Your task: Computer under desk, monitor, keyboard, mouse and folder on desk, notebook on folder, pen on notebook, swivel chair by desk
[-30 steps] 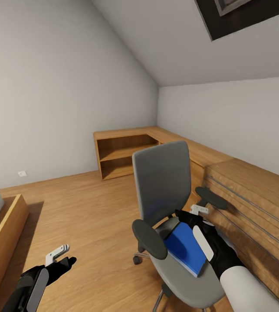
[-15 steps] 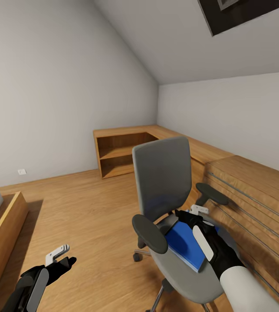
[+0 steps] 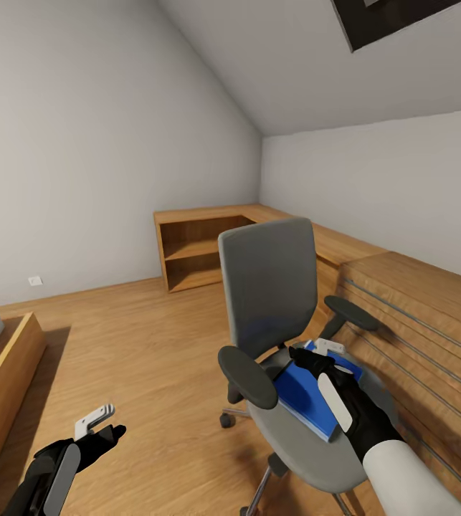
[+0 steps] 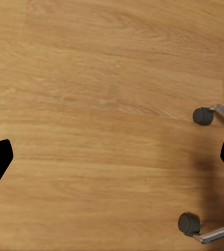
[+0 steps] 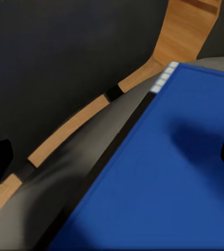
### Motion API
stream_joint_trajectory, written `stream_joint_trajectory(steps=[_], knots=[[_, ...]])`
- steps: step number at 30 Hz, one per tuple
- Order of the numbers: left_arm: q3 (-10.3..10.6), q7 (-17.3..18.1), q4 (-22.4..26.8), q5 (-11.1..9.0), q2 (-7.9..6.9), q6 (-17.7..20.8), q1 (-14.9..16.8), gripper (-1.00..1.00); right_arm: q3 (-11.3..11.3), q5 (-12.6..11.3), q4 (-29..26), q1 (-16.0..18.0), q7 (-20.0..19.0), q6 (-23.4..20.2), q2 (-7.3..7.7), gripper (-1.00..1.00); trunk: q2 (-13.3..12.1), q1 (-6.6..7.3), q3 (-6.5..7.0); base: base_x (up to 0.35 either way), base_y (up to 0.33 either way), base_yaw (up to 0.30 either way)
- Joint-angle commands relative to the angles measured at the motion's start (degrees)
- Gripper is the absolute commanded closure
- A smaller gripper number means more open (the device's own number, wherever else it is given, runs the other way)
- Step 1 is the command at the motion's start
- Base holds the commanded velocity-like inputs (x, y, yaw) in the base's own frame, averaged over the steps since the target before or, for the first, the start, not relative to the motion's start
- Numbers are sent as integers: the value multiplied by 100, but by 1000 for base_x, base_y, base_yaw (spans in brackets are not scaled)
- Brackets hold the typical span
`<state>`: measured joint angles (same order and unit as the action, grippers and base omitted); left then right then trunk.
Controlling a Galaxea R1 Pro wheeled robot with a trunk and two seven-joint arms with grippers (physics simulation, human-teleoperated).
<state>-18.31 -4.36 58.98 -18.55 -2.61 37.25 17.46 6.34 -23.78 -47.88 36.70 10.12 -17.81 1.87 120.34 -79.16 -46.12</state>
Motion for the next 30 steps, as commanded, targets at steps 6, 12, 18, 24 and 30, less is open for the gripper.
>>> stream_joint_trajectory(steps=[6, 12, 18, 24, 30], knots=[[0, -47, 8, -61, -2, 28, 3, -100, 41, -50, -10, 3, 67, -26, 7, -100, 245, -132, -114, 0, 0, 0], [-5, -47, 22, -61, -5, 28, 3, -100, 43, -48, -10, 3, 69, -41, 7, -100, 445, -241, -204, 0, 0, 0], [-1, -47, 25, -61, -3, 28, 3, -100, 43, -48, -5, 3, 69, -53, 7, -100, 445, -241, -204, 0, 0, 0], [-5, -47, 25, -61, -3, 28, 3, -100, 43, -51, -3, 3, 69, -55, 7, -100, 606, -329, -276, 0, 0, 0], [-3, -47, 26, -61, -3, 28, 3, -100, 43, -54, -2, 3, 69, -61, 7, -100, 846, -461, -383, 0, 0, 0]])
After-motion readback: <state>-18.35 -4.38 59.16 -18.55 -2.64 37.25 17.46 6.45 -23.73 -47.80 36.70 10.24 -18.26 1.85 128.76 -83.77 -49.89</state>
